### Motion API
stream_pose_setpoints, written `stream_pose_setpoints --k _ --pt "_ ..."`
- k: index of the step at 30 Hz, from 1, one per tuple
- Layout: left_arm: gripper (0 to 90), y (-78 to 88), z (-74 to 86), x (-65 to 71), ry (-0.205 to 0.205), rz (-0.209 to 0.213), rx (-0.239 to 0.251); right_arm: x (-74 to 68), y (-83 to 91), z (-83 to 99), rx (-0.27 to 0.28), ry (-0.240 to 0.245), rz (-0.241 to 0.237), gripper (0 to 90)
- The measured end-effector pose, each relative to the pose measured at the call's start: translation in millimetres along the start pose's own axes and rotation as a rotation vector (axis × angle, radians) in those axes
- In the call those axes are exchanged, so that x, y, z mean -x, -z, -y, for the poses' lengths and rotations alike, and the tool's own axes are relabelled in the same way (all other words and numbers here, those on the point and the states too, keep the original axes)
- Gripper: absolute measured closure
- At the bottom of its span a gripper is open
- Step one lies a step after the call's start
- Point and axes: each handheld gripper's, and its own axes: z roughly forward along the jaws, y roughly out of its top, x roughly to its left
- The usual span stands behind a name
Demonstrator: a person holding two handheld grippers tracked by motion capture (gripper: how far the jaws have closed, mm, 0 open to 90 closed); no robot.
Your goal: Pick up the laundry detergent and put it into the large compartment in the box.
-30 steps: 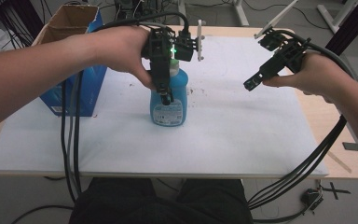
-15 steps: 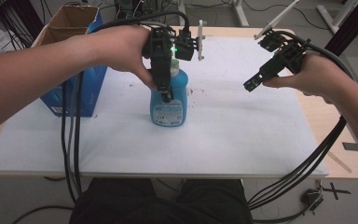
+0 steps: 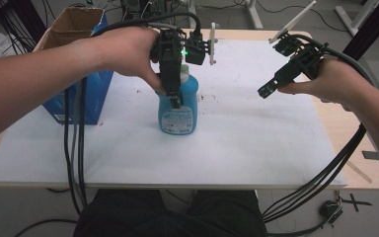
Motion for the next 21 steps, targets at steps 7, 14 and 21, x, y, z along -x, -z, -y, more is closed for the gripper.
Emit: stream_pose_setpoints --k 7,14,21 --pt "37.8 25.0 -1.7 3.2 0.092 0.006 0.044 1.2 1.2 0.8 0.005 -0.004 -0.002 18.3" --pt "37.8 65.5 5.7 6.1 0.216 -0.005 0.062 -0.9 2.0 -1.1 0.005 0.003 -0.006 18.3" --pt "37.8 117.6 29.7 4.6 0.299 -0.037 0.096 0.8 7.4 -1.1 0.01 0.001 -0.001 18.3"
